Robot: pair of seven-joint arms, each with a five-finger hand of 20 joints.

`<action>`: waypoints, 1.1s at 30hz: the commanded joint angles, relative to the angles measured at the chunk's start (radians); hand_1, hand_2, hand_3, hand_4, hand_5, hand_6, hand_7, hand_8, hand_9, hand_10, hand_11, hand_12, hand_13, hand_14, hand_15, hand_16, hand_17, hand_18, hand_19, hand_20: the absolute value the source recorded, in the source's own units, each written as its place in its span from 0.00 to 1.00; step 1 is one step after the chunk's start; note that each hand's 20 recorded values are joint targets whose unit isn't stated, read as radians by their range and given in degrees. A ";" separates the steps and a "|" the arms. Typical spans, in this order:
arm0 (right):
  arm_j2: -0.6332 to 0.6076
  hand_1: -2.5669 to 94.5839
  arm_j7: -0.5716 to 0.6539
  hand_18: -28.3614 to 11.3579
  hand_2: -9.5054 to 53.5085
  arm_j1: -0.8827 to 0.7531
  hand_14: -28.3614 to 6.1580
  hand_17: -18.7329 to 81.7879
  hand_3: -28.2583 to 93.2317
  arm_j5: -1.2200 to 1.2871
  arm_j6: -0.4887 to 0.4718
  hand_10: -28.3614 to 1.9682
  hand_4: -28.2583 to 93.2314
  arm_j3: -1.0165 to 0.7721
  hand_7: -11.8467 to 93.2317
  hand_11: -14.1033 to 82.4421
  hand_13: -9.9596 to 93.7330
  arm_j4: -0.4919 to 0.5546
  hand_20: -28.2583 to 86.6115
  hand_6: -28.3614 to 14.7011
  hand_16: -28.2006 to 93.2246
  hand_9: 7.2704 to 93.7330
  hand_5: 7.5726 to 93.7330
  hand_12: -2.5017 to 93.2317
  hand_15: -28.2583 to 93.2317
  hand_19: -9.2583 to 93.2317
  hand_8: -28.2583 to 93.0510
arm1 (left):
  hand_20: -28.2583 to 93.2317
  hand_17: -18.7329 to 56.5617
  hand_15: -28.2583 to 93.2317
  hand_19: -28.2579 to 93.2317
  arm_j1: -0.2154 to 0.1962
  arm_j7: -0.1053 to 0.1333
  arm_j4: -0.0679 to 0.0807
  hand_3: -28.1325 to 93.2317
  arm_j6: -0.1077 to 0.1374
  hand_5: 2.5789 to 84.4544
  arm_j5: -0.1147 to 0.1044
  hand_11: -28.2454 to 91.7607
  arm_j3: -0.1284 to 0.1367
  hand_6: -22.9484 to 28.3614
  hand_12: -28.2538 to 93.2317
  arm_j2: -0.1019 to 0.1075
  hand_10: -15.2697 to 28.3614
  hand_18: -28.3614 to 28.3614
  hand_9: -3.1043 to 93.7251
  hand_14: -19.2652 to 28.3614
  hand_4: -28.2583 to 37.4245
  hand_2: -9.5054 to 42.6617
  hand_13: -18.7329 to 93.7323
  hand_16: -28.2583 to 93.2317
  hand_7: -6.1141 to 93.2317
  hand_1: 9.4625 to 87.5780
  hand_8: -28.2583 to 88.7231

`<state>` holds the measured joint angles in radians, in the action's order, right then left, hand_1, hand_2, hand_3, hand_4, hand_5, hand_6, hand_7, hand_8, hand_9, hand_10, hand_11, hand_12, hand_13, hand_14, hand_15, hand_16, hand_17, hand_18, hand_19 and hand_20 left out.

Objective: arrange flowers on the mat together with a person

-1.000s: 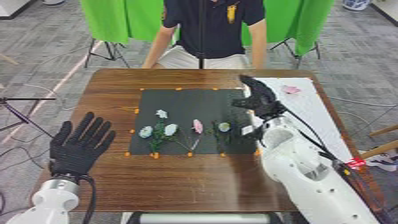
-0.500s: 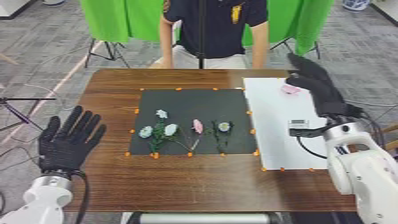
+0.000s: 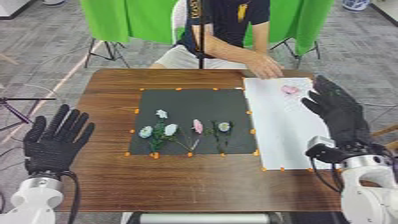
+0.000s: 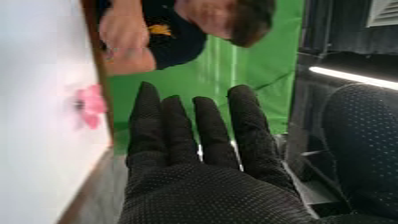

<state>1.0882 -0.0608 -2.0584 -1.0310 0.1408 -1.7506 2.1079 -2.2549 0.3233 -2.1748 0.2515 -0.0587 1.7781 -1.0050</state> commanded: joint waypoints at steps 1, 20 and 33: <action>0.006 0.16 -0.006 0.46 0.32 -0.031 0.54 0.33 0.92 -0.001 0.010 0.55 0.01 -0.018 0.24 0.17 0.31 0.029 0.32 0.56 0.34 0.24 0.27 0.13 0.31 0.37 0.15 | 0.35 0.18 0.47 0.53 -0.025 0.000 -0.006 0.81 -0.019 0.52 0.004 0.39 -0.003 0.60 0.29 -0.011 0.70 0.76 0.46 0.70 0.00 0.54 0.45 0.17 0.18 0.21 0.15; 0.026 0.21 0.032 0.48 0.22 -0.036 0.57 0.34 0.92 -0.036 -0.024 0.56 0.02 -0.010 0.25 0.19 0.32 0.014 0.30 0.57 0.33 0.26 0.30 0.13 0.32 0.38 0.15 | 0.34 0.18 0.43 0.51 -0.031 -0.068 0.004 0.81 -0.083 0.51 0.068 0.38 0.014 0.59 0.28 -0.021 0.70 0.75 0.45 0.69 0.00 0.53 0.43 0.17 0.16 0.20 0.15; 0.041 0.23 0.026 0.49 0.17 -0.060 0.58 0.34 0.92 -0.043 -0.068 0.57 0.03 -0.042 0.25 0.19 0.33 0.020 0.29 0.57 0.31 0.27 0.32 0.13 0.32 0.38 0.14 | 0.34 0.17 0.42 0.50 -0.024 -0.044 0.006 0.75 -0.071 0.49 0.042 0.37 0.017 0.58 0.28 -0.017 0.69 0.75 0.42 0.69 0.00 0.55 0.41 0.18 0.15 0.20 0.16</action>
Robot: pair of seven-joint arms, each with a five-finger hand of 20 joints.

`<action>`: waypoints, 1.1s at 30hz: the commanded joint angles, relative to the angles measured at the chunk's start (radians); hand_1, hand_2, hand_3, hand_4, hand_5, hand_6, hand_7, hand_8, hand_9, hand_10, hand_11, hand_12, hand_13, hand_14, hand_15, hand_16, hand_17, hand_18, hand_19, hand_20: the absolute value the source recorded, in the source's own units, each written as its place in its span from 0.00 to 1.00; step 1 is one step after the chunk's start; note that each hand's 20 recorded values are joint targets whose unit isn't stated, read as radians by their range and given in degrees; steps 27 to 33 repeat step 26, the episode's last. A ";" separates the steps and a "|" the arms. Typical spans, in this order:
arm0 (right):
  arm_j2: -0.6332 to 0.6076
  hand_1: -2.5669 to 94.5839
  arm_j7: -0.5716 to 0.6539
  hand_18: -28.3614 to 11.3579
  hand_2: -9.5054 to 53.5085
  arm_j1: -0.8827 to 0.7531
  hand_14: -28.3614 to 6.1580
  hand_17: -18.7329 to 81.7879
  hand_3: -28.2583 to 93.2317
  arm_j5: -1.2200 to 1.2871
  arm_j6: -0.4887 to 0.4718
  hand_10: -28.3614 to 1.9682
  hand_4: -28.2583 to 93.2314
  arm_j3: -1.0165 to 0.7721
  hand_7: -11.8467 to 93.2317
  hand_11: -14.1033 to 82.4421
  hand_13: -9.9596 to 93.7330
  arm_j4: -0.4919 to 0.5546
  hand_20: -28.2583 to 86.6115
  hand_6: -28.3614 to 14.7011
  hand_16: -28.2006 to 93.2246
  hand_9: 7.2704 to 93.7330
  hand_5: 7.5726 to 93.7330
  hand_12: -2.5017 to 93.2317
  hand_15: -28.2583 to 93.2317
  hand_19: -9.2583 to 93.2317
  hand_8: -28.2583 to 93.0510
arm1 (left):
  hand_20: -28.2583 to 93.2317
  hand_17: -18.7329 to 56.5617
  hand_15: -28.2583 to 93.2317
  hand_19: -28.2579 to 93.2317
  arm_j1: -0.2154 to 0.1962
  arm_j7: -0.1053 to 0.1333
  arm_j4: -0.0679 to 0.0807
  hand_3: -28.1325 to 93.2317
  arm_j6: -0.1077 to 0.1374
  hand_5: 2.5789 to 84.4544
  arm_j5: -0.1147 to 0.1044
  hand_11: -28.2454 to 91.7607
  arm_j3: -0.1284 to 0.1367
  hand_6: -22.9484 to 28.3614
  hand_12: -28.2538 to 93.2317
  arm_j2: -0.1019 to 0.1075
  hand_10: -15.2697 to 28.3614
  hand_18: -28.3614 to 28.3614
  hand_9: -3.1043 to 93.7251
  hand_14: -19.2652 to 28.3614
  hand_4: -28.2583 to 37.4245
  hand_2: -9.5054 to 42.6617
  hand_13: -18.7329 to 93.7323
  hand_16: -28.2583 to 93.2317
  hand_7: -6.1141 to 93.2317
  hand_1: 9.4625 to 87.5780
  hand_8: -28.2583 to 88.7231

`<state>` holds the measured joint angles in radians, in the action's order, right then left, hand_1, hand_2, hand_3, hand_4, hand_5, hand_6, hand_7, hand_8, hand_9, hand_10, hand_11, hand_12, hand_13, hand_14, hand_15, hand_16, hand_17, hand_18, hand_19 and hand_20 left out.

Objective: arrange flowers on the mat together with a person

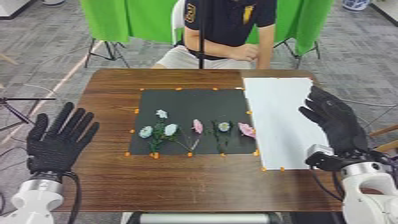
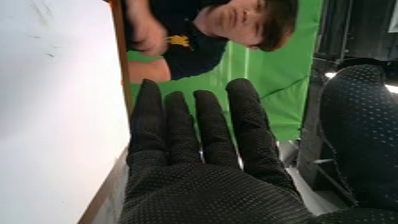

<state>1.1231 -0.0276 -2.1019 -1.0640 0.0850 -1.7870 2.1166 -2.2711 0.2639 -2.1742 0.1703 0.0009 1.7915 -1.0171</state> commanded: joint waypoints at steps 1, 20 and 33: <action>-0.001 0.23 -0.003 0.49 0.17 -0.005 0.59 0.34 0.92 -0.012 -0.003 0.57 0.03 0.009 0.25 0.19 0.33 0.008 0.29 0.57 0.31 0.27 0.32 0.13 0.32 0.38 0.14 | 0.34 0.17 0.42 0.50 -0.007 0.017 0.005 0.75 0.012 0.49 -0.016 0.37 0.003 0.58 0.28 -0.005 0.69 0.75 0.42 0.69 0.00 0.56 0.41 0.18 0.15 0.20 0.16; -0.057 0.24 0.029 0.43 0.18 0.108 0.55 0.33 0.91 -0.011 0.052 0.56 0.03 0.128 0.26 0.19 0.33 -0.014 0.30 0.61 0.30 0.27 0.33 0.13 0.33 0.40 0.14 | 0.34 0.18 0.41 0.49 -0.020 -0.012 0.008 0.79 -0.030 0.60 0.020 0.37 0.007 0.64 0.28 -0.019 0.69 0.75 0.42 0.68 0.00 0.50 0.42 0.19 0.17 0.21 0.17; -0.043 0.24 0.022 0.42 0.18 0.073 0.54 0.33 0.91 -0.013 0.019 0.56 0.03 0.087 0.26 0.19 0.34 0.000 0.30 0.61 0.31 0.27 0.33 0.13 0.33 0.40 0.14 | 0.34 0.17 0.41 0.49 -0.018 0.000 0.007 0.80 -0.025 0.55 0.011 0.37 0.007 0.62 0.29 -0.014 0.69 0.75 0.42 0.68 0.00 0.49 0.42 0.19 0.16 0.21 0.17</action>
